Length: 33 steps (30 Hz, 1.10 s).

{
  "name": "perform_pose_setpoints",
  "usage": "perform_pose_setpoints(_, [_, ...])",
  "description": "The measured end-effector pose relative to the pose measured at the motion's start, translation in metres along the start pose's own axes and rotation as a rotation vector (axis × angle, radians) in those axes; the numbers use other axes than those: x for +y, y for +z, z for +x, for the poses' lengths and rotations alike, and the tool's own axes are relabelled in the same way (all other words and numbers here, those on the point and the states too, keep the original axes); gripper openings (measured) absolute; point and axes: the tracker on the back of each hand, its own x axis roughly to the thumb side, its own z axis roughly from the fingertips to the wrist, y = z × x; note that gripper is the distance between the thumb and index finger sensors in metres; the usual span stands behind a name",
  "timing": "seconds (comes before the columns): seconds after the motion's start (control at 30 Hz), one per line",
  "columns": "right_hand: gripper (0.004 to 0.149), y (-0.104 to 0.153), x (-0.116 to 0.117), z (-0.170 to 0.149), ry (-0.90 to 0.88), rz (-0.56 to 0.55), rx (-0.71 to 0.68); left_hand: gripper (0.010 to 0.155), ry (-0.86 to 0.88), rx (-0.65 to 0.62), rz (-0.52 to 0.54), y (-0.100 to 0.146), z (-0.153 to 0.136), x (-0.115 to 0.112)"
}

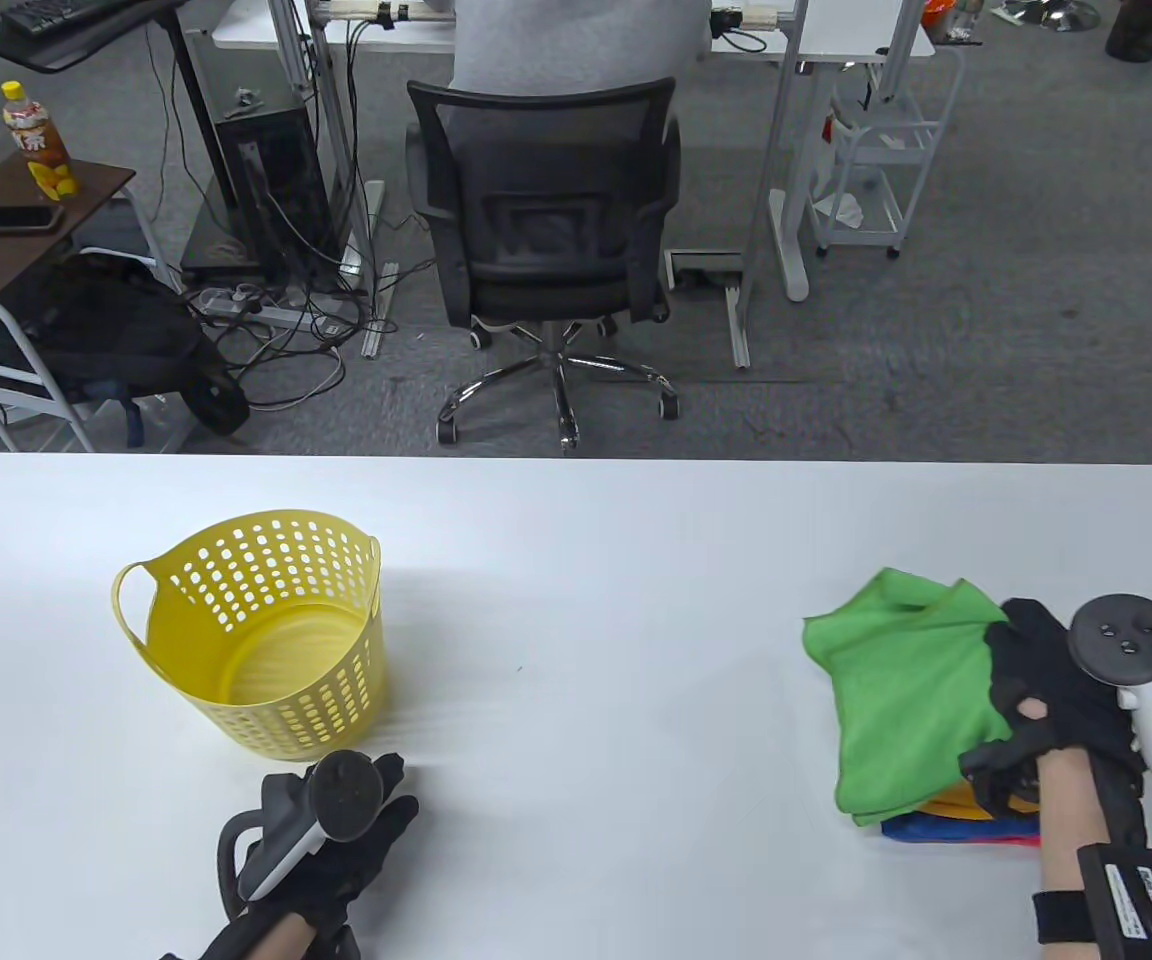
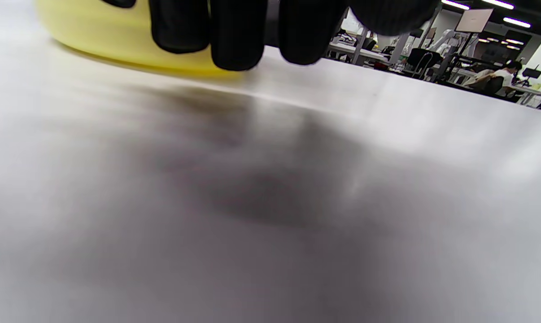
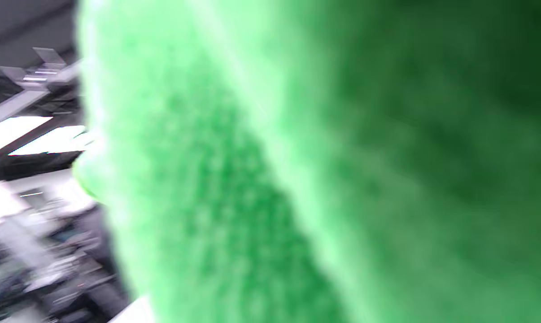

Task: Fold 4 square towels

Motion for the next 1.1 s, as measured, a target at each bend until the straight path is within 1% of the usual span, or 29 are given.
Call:
perform_pose_setpoints(0.03, [0.045, -0.010, 0.008, -0.025, 0.054, -0.052, 0.094, 0.063, -0.011, 0.009, -0.005, -0.001, 0.000, -0.002])
perform_pose_setpoints(0.07, [0.053, -0.014, 0.014, -0.040, 0.082, -0.060, 0.163, 0.063, -0.018, 0.015, -0.009, -0.002, 0.000, -0.004])
perform_pose_setpoints(0.1, [0.064, -0.019, 0.024, -0.058, 0.105, -0.017, 0.239, 0.064, -0.027, 0.026, -0.015, -0.004, 0.000, -0.006])
perform_pose_setpoints(0.13, [0.068, -0.022, 0.032, -0.068, 0.132, 0.021, 0.282, 0.064, -0.035, 0.036, -0.023, -0.006, 0.000, -0.007])
perform_pose_setpoints(0.17, [0.071, -0.022, 0.036, -0.073, 0.139, 0.029, 0.291, 0.064, -0.046, 0.043, -0.029, -0.007, 0.001, -0.008])
perform_pose_setpoints(0.23, [0.071, -0.021, 0.040, -0.072, 0.103, 0.008, 0.253, 0.065, -0.064, 0.051, -0.034, -0.008, 0.002, -0.009])
perform_pose_setpoints(0.3, [0.074, -0.016, 0.037, -0.062, 0.055, 0.025, 0.192, 0.067, -0.074, 0.049, -0.035, -0.008, 0.003, -0.007])
perform_pose_setpoints(0.4, [0.082, 0.001, 0.026, -0.034, 0.017, 0.005, 0.045, 0.071, -0.062, 0.039, -0.018, -0.005, 0.008, 0.005])
perform_pose_setpoints(0.47, [0.087, 0.023, 0.019, -0.010, -0.010, 0.002, -0.083, 0.075, -0.021, 0.022, -0.006, 0.001, 0.013, 0.021])
perform_pose_setpoints(0.5, [0.090, 0.031, 0.018, -0.002, -0.023, 0.007, -0.125, 0.077, -0.005, 0.015, 0.001, 0.004, 0.016, 0.028])
perform_pose_setpoints(0.57, [0.093, 0.055, 0.021, 0.018, -0.055, 0.055, -0.236, 0.079, 0.030, -0.015, 0.023, 0.013, 0.023, 0.041])
perform_pose_setpoints(0.6, [0.094, 0.070, 0.027, 0.029, -0.063, 0.107, -0.306, 0.078, 0.057, -0.048, 0.066, 0.020, 0.027, 0.046])
perform_pose_setpoints(0.67, [0.096, 0.096, 0.045, 0.043, -0.080, 0.252, -0.407, 0.078, 0.110, -0.097, 0.090, 0.030, 0.033, 0.049])
perform_pose_setpoints(0.7, [0.098, 0.113, 0.058, 0.050, -0.076, 0.351, -0.461, 0.079, 0.144, -0.144, 0.103, 0.036, 0.036, 0.045])
perform_pose_setpoints(0.77, [0.101, 0.138, 0.083, 0.057, -0.030, 0.462, -0.526, 0.083, 0.178, -0.215, 0.098, 0.041, 0.042, 0.036])
perform_pose_setpoints(0.8, [0.102, 0.150, 0.097, 0.060, 0.026, 0.513, -0.545, 0.085, 0.177, -0.253, 0.076, 0.041, 0.045, 0.028])
perform_pose_setpoints(0.87, [0.104, 0.164, 0.121, 0.063, 0.139, 0.572, -0.574, 0.089, 0.116, -0.269, 0.032, 0.038, 0.049, 0.014])
perform_pose_setpoints(0.93, [0.105, 0.168, 0.139, 0.062, 0.239, 0.575, -0.599, 0.090, 0.028, -0.261, 0.000, 0.031, 0.049, -0.001])
perform_pose_setpoints(0.97, [0.105, 0.168, 0.146, 0.060, 0.273, 0.541, -0.614, 0.090, -0.028, -0.240, -0.009, 0.026, 0.047, -0.011])
perform_pose_setpoints(1.03, [0.105, 0.165, 0.153, 0.053, 0.302, 0.489, -0.640, 0.091, -0.123, -0.216, -0.043, 0.018, 0.042, -0.021])
perform_pose_setpoints(1.1, [0.104, 0.163, 0.155, 0.047, 0.296, 0.458, -0.668, 0.091, -0.114, -0.186, -0.039, 0.013, 0.035, -0.023])
